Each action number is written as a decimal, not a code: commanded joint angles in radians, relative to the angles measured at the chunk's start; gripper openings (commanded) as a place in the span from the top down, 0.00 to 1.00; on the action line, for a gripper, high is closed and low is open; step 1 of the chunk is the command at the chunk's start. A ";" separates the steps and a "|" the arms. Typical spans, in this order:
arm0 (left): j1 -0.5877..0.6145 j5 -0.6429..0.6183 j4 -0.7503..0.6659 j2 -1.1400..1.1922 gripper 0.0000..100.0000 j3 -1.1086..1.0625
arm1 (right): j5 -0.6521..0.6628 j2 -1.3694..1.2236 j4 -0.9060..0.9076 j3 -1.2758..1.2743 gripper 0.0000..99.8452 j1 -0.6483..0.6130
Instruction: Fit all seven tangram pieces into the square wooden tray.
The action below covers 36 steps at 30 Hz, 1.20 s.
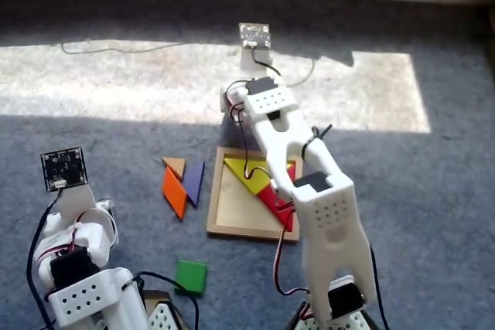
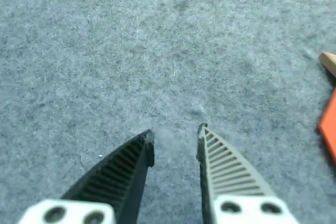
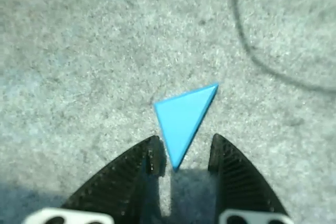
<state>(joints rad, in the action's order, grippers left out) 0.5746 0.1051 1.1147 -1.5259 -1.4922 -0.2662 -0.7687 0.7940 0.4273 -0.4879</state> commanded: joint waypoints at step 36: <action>0.007 0.009 0.000 -0.008 0.86 0.007 | 0.190 -0.019 -0.277 -0.124 0.99 -0.114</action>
<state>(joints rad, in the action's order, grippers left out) 0.5746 0.1051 1.1147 -1.5259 -1.4922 -0.1358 -0.8439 0.4626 0.3353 -0.5217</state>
